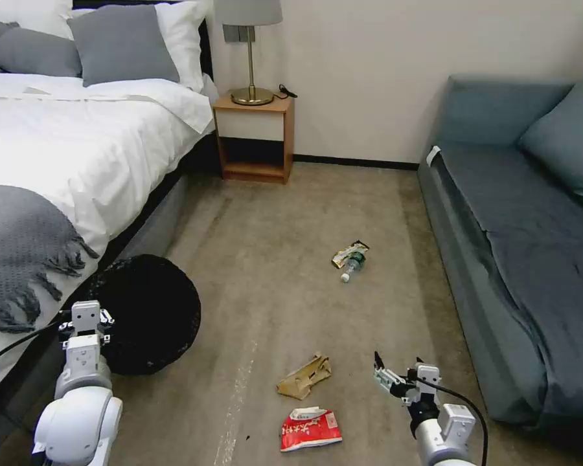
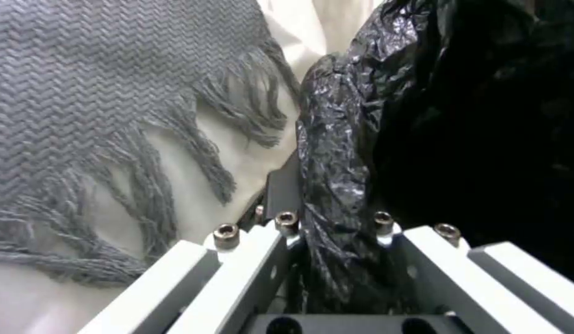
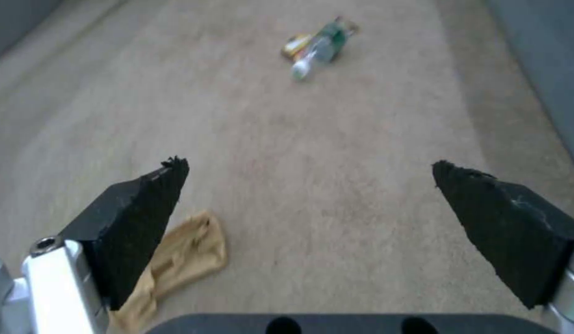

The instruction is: Pick up the trash bin, then pick up the garbage on the floor and place it into the trash bin.

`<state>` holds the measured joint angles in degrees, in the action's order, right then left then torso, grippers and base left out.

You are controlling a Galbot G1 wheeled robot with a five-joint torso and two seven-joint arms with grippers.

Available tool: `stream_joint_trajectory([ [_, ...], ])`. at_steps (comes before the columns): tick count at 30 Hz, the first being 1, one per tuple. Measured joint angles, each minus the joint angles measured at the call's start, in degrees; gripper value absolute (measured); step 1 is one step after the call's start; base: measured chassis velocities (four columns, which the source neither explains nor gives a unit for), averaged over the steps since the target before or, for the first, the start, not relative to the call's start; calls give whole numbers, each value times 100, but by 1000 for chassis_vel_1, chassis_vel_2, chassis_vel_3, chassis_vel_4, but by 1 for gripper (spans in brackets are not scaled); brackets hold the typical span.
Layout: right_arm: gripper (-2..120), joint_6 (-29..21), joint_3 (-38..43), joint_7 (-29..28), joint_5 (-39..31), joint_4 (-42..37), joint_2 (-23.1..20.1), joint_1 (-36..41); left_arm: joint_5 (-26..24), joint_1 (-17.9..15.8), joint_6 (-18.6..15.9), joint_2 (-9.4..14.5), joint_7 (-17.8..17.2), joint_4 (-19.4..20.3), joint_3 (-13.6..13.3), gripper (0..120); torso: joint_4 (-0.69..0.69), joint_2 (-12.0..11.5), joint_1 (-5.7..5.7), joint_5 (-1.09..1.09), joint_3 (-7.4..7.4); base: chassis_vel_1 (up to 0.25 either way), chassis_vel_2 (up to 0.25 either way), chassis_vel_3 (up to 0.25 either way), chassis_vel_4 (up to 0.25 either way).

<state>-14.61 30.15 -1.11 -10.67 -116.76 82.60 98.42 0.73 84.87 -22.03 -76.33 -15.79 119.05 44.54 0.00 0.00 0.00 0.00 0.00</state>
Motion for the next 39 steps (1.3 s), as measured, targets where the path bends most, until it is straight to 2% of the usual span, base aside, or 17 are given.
stream_joint_trajectory([
  [2, 100, -38, -5, 14, 8, 0, -19, -8, 2, 1, 1, -5, 0, 4, 5, 4, 0, 0, 0, 0, 0, 0, 0, 0, 0],
  [4, 100, -543, -217, 194, 163, 3, -374, -187, 47, 11, 1, -52, -7, 35, 29, 4, 0, 0, 0, 0, 0, 0, 0, 0, 0],
  [5, 100, -638, -312, 255, 216, 30, -483, -270, 73, 15, 3, -69, -4, 36, 30, 4, 0, 0, 0, 0, 0, 0, 0, 0, 0],
  [14, 100, -910, -766, 664, 370, 442, -1120, -739, 303, -37, 72, -37, 119, -69, -123, 4, -1, 0, 0, 0, 0, 0, 0, 0, 0],
  [16, 100, -922, -1030, 861, 362, 720, -1574, -1027, 373, -35, 313, 42, 351, -138, -163, 4, -1, 0, 0, 3, 0, 0, 0, 0, 0],
  [17, 100, -922, -1030, 861, 362, 720, -1574, -1027, 373, -35, 313, 42, 351, -138, -163, 4, -1, 0, 0, 3, 0, 0, 0, 0, 0],
  [20, 100, -936, -1403, 1104, 307, 1048, -2152, -1412, 502, -34, 690, 222, 638, -352, -199, 4, 0, 0, 0, -1, 1, 0, 0, 0, 0],
  [21, 100, -936, -1403, 1104, 307, 1048, -2152, -1412, 502, -34, 690, 222, 638, -352, -199, 4, 0, 0, 0, -1, 1, 0, 0, 0, 0],
  [23, 100, -935, -1717, 1228, 284, 1293, -2457, -1687, 510, -34, 778, 397, 715, -461, -222, 4, 0, 0, 0, 0, 0, 0, 0, 0, 0],
  [24, 100, -935, -1717, 1228, 284, 1293, -2457, -1687, 510, -34, 778, 397, 715, -461, -222, 4, 0, 0, 0, 0, 0, 0, 0, 0, 0],
  [28, 100, -863, -2096, 1460, 344, 1696, -2629, -2000, 468, -83, 791, 675, 727, -576, -264, 4, 0, 0, 0, 0, 0, 0, 0, 0, 0],
  [39, 100, -644, -2805, 1652, 682, 2406, -2331, -2393, 424, -47, 848, 668, 754, -554, -296, 4, 0, 0, 0, 0, 1, 0, 0, 0, 0],
])
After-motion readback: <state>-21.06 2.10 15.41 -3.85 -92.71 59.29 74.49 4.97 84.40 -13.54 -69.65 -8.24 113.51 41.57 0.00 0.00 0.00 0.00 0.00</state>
